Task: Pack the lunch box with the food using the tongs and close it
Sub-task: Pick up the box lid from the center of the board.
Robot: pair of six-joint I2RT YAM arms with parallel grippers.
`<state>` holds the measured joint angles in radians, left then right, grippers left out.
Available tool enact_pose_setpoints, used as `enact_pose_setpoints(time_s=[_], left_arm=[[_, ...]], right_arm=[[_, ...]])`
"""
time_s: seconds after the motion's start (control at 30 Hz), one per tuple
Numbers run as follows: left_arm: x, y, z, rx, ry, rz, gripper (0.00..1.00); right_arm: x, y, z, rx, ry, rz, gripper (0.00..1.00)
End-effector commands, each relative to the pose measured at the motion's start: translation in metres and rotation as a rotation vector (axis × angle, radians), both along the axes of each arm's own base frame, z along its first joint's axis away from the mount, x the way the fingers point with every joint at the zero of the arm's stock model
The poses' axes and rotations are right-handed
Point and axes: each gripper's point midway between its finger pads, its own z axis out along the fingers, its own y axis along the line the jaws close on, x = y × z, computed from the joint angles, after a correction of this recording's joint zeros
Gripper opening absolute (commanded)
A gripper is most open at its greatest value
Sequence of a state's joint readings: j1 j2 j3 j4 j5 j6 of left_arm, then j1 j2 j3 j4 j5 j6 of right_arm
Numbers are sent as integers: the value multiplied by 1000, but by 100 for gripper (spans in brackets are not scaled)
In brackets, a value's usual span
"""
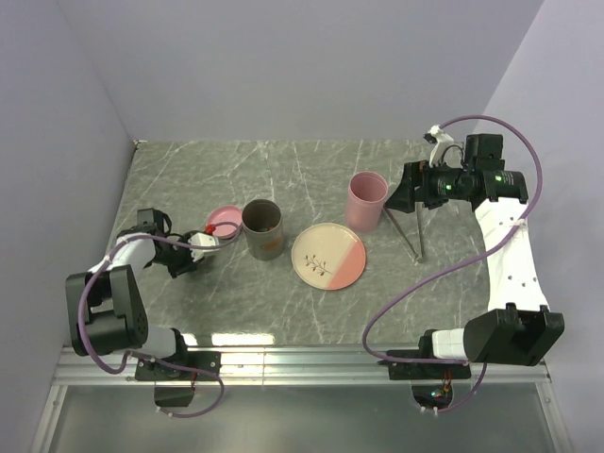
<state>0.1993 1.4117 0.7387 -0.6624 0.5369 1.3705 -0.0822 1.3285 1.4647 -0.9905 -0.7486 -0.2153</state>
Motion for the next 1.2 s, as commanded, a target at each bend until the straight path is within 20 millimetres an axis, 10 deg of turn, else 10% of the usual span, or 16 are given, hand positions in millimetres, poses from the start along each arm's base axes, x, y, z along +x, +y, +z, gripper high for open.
enact_pose_setpoints(time_s=[0.0, 0.23, 0.47, 0.7, 0.9, 1.17], left_arm=[[1, -8, 1, -36, 6, -25, 13], [3, -35, 51, -217, 9, 1, 6], [8, -67, 217, -683, -128, 30, 1], [-10, -81, 327, -1141, -139, 23, 1], [-30, -98, 345, -1151, -114, -31, 1], [-41, -103, 393, -1155, -55, -31, 1]], right_arm=[[4, 6, 11, 22, -39, 15, 100], [6, 14, 24, 64, -72, 41, 100], [16, 28, 64, 193, -147, 48, 100], [30, 40, 109, 379, -241, -21, 100], [32, 61, 144, 526, -295, -21, 97], [14, 145, 161, 566, -339, 182, 95]])
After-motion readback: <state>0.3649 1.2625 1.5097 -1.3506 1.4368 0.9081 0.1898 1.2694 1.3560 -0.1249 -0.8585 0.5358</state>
